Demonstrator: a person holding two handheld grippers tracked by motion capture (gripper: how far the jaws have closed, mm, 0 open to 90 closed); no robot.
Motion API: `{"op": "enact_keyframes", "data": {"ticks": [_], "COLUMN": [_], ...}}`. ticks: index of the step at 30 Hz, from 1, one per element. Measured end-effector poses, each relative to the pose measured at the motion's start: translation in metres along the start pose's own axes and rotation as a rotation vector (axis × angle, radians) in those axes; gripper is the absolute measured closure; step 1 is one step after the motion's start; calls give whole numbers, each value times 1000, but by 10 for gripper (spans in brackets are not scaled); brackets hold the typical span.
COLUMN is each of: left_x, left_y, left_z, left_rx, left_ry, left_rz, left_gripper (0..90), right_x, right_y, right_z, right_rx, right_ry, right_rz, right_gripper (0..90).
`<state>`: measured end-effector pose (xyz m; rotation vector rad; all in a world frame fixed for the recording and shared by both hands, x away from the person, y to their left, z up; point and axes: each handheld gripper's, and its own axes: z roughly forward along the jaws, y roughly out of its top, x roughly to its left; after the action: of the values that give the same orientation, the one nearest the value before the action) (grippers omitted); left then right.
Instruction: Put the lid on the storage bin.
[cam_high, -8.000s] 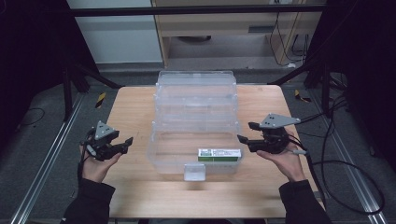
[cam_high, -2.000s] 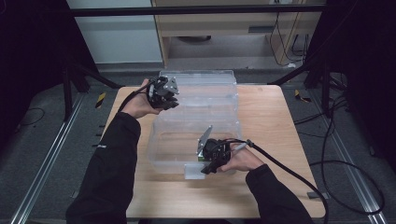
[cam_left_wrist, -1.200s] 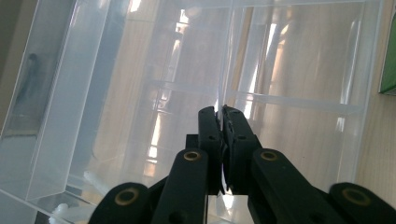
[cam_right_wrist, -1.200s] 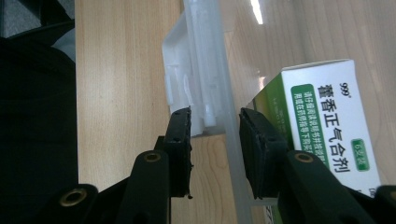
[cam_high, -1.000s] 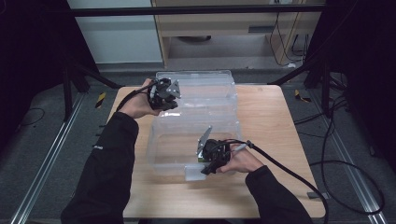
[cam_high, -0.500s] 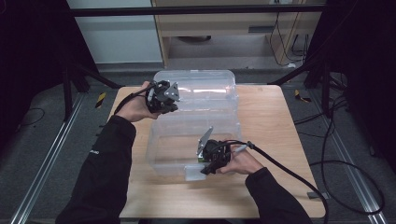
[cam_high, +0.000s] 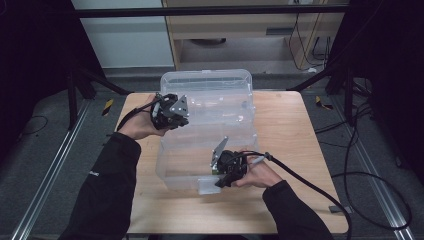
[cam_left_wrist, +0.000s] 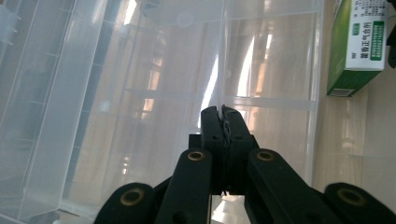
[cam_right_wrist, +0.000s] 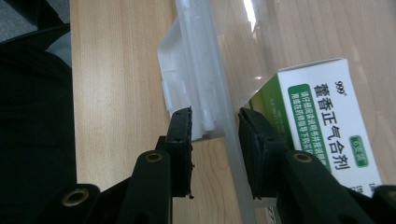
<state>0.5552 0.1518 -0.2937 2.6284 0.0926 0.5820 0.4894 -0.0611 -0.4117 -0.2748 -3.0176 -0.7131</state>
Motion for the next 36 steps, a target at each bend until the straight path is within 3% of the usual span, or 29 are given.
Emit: {"op": "enact_keyframes", "data": {"ticks": [5,7,17,36], "left_x": [-7,-12,-24,-52], "left_y": [-2,-4,-8,-15], "left_z": [-3,-5,-9,-13], "left_rx": [-5,2,-30,-47], "left_ry": [2,-15,-2,-24], "left_rz": [9,-34,-7,-18], "left_gripper": [889,890,889,887], "right_x": [0,1,2,4], "right_y": [0,-1,-2,-4], "right_z": [0,0,0,-1], "right_rx": [-1,-4,-12,-24], "right_ry": [-2,-5,-5,-16], "right_rz": [1,1,-1,-24], "right_gripper": [660,660,658,649]}}
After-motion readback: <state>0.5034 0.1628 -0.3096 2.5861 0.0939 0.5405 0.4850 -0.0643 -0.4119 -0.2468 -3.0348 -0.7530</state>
